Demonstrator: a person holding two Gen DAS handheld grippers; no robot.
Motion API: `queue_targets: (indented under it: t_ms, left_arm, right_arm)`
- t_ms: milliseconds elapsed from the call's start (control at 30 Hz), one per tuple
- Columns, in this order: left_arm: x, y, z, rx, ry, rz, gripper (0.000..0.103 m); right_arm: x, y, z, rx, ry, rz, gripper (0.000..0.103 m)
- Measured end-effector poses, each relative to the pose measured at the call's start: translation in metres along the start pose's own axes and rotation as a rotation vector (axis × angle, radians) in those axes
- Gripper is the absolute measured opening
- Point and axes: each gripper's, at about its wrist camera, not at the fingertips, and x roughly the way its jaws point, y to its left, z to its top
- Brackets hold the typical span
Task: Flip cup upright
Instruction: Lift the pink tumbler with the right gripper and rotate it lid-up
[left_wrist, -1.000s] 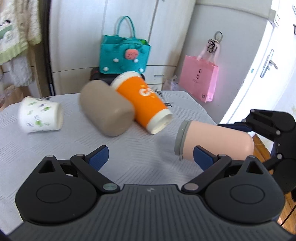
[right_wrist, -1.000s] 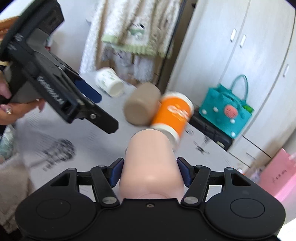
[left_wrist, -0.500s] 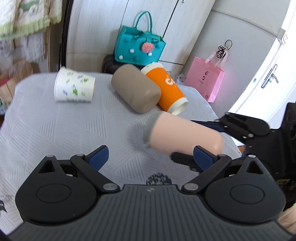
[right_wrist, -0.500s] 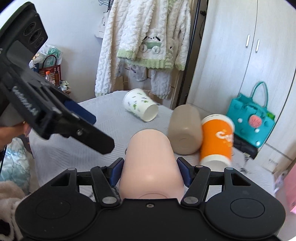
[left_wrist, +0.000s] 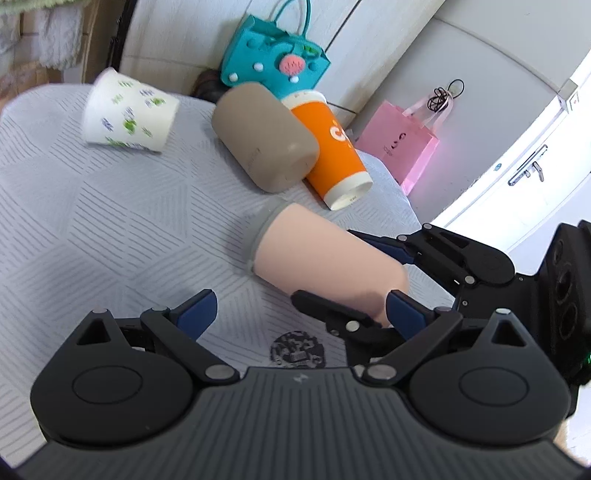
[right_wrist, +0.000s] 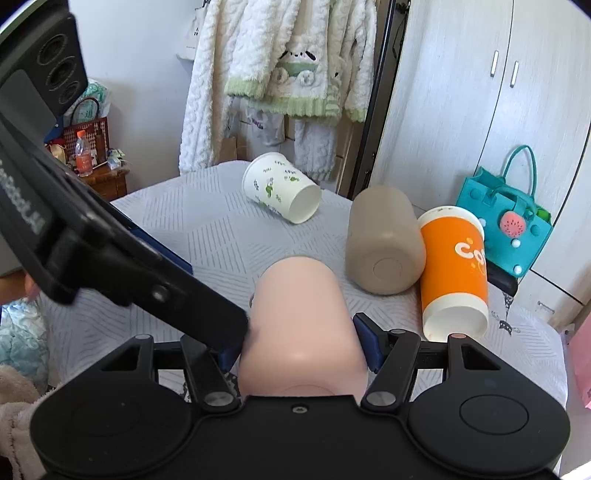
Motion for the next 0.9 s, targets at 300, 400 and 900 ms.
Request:
queue_targets:
  t_ms: [300,400,900]
  left_arm:
    - [0.04,-0.001,-0.001,-0.094,0.11,-0.112,0.081]
    - [0.044,0.0,0.0,-0.102,0.108,-0.127,0.079]
    - [0.061,0.011,0.002,-0.216,0.05,-0.158,0.078]
  right_arm:
    - [0.001,-0.013,-0.001,0.009,0.106,0.071,0.069]
    - [-0.001,-0.018,0.001,0.009,0.15,0.116,0.081]
    - [0.014,-0.055,0.017,0.12,0.236,0.222,0.069]
